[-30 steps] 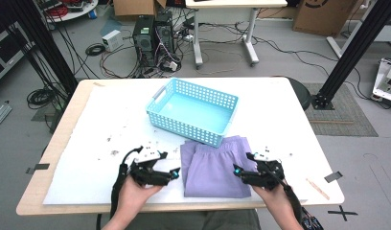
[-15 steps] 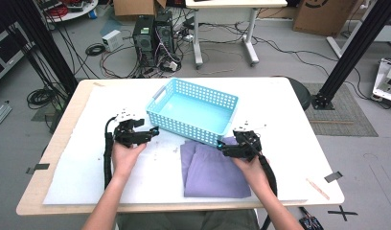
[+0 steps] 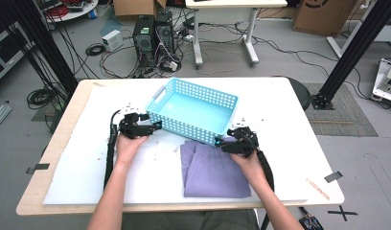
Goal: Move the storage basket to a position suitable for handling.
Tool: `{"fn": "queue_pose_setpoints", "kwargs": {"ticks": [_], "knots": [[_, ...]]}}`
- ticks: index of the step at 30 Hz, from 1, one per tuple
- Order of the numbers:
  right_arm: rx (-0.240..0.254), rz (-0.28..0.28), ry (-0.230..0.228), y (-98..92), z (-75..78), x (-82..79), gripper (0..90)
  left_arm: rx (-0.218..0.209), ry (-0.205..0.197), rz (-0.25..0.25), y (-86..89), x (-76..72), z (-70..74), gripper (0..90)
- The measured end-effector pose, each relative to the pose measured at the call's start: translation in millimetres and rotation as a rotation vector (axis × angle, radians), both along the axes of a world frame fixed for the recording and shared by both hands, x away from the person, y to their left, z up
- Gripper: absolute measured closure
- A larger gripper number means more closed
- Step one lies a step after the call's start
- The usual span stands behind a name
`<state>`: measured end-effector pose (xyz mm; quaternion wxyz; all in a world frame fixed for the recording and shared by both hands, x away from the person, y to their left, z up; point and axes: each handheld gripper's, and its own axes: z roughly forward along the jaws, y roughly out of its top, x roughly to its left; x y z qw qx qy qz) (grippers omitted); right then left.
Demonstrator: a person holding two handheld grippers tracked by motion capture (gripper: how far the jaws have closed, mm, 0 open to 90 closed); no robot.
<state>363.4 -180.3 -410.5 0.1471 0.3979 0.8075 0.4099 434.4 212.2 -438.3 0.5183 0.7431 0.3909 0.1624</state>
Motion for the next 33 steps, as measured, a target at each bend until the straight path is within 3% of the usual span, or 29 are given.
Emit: {"fn": "queue_pose_setpoints", "kwargs": {"ticks": [3,5,7,8,14,17,20,22,28,30,32,33], "knots": [[-0.002,0.003,-0.01,-1.9,1.8,-1.3,44.0,-0.031,-0.01,0.006,-0.1,-0.9,2.9,26.6],[0.006,-0.012,-0.017,-9.4,5.1,-0.1,46.5,-0.07,0.008,-0.011,2.1,-2.7,4.0,35.6],[0.005,-0.024,-0.029,-13.0,5.8,0.4,49.6,-0.066,0.006,-0.021,0.8,-3.7,4.7,41.4],[0.01,-0.043,-0.029,-22.2,6.0,2.2,56.2,-0.045,-0.008,-0.04,-4.3,-6.0,6.6,42.2],[0.026,-0.092,-0.037,-44.4,8.2,7.0,58.8,-0.04,-0.017,-0.087,-17.5,-11.3,9.4,47.2],[0.023,-0.108,-0.04,-50.0,8.1,8.5,59.4,-0.012,-0.021,-0.1,-23.0,-12.5,8.9,46.4],[0.016,-0.13,-0.02,-57.3,2.4,12.0,56.3,0.054,-0.031,-0.091,-34.2,-13.3,7.0,40.3],[0.014,-0.146,-0.012,-59.3,0.9,13.6,54.3,0.057,-0.029,-0.076,-36.3,-12.7,6.6,34.4],[-0.009,-0.151,0.001,-57.0,-3.9,15.8,48.3,0.03,-0.011,-0.068,-35.0,-8.0,3.7,28.8],[-0.018,-0.137,0.008,-53.4,-7.1,18.5,47.8,0.018,-0.017,-0.082,-35.3,-7.6,4.0,30.3],[-0.047,-0.14,-0.009,-48.6,-9.3,21.3,48.5,0.004,-0.012,-0.105,-35.6,-8.5,4.5,41.0],[-0.055,-0.144,-0.015,-48.0,-9.3,22.2,48.7,0.004,-0.012,-0.105,-35.6,-8.5,4.5,41.2]]}}
